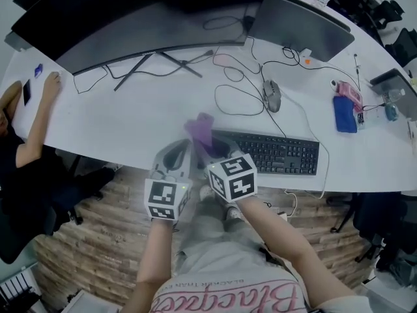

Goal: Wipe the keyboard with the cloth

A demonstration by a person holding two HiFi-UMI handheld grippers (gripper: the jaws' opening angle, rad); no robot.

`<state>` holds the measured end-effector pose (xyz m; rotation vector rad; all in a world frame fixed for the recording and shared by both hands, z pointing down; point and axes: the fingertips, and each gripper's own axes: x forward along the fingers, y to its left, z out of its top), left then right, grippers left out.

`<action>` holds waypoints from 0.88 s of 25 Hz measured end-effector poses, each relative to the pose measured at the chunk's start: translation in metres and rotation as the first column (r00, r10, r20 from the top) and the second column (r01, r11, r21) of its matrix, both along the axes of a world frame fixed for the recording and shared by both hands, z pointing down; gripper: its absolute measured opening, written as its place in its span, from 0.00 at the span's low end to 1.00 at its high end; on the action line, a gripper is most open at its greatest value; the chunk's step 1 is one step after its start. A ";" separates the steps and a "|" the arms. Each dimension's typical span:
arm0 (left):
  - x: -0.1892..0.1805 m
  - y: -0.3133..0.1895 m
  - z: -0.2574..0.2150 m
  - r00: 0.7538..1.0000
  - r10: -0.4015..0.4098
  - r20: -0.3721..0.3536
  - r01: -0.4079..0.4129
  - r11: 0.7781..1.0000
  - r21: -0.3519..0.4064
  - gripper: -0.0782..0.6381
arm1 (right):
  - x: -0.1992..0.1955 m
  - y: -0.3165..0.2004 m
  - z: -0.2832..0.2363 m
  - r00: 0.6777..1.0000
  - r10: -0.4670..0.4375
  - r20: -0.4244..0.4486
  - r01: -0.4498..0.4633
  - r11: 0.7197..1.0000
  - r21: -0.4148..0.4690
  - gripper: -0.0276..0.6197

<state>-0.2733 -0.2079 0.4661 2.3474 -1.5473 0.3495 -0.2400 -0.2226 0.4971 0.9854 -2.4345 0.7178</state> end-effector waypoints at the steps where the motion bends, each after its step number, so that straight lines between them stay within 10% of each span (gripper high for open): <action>1: -0.002 -0.002 0.004 1.000 0.003 -0.002 -0.003 1.000 -0.008 0.12 | -0.003 -0.003 0.004 1.000 0.001 -0.005 -0.001 1.000 -0.007 0.18; 22: 0.010 -0.027 0.028 0.999 0.047 -0.013 -0.048 0.997 -0.055 0.12 | 0.018 -0.030 0.037 0.994 0.051 -0.099 -0.053 0.998 -0.015 0.18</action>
